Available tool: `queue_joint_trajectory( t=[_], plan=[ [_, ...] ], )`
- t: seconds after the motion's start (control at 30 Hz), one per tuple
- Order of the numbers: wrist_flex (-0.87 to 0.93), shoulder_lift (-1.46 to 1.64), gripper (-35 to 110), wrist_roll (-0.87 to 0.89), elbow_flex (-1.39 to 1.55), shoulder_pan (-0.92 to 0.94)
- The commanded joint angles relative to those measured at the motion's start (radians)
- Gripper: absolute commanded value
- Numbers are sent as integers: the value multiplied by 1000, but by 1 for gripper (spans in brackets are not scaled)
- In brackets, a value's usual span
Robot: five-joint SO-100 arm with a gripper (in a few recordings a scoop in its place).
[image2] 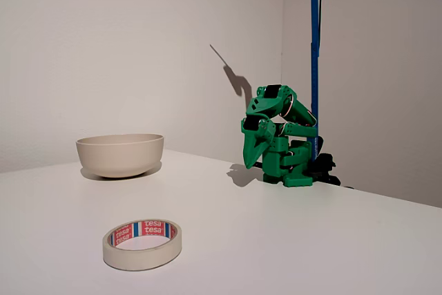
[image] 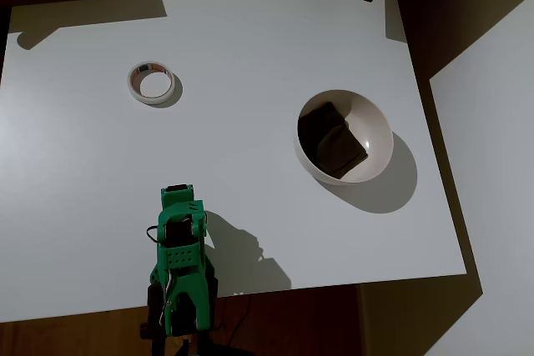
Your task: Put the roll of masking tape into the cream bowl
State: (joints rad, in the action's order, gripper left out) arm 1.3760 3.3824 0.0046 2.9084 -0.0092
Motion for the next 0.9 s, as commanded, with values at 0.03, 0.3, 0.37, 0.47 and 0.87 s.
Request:
queue_joint_trajectory(
  t=[0.03,0.3,0.37,0.47,0.87],
  plan=[
    [11,9,-8,3,3,-6],
    [11,9,-8,0,3,-6],
    [11,9,-8,-9,3,-29],
    [11,9,-8,-3,3,-23],
    [11,9,-8,2,3,-14]
  ],
)
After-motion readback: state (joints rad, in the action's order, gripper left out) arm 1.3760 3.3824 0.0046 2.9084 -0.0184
